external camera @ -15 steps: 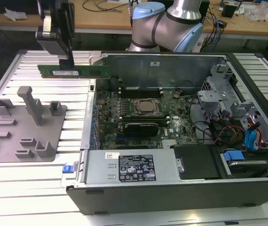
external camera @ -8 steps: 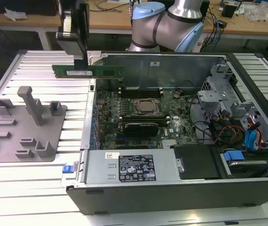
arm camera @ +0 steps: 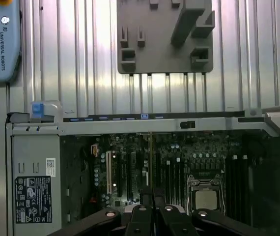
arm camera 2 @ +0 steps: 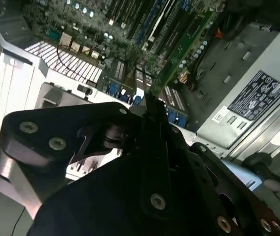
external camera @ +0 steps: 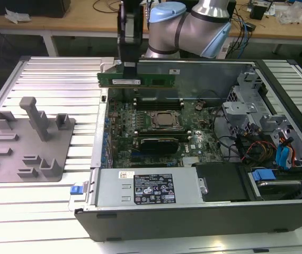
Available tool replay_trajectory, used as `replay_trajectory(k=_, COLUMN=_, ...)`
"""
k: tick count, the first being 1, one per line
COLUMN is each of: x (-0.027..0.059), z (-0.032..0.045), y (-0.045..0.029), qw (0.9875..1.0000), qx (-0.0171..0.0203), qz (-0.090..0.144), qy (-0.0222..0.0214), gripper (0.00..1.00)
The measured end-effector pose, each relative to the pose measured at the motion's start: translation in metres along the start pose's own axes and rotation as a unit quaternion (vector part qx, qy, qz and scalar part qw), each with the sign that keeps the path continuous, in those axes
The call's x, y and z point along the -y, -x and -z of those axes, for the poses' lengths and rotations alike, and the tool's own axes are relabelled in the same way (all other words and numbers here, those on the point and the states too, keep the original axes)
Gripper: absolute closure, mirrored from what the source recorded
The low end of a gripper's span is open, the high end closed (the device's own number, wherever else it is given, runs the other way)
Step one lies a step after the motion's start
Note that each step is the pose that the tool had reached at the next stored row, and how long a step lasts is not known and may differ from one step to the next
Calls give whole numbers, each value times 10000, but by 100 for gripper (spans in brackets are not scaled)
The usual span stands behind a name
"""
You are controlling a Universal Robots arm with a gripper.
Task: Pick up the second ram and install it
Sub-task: 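Pick up the second ram and move it above second insertion slot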
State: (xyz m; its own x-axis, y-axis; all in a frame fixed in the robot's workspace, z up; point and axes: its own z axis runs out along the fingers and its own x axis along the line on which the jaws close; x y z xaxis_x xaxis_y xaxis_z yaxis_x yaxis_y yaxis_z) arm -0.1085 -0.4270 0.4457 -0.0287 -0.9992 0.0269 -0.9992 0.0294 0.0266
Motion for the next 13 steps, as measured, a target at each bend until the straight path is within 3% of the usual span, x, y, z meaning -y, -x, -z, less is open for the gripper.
replay_trajectory(k=2, x=85, z=-3, y=12, qw=10000, qx=0, qz=0, qy=0, gripper=91)
replay_trajectory(k=3, x=176, z=-8, y=30, qw=10000, qx=0, qz=0, qy=0, gripper=91)
replay_trajectory(k=5, x=234, z=-13, y=48, qw=10000, qx=0, qz=0, qy=0, gripper=91)
replay_trajectory(k=13, x=598, z=-47, y=170, qw=10000, qx=0, qz=0, qy=0, gripper=91)
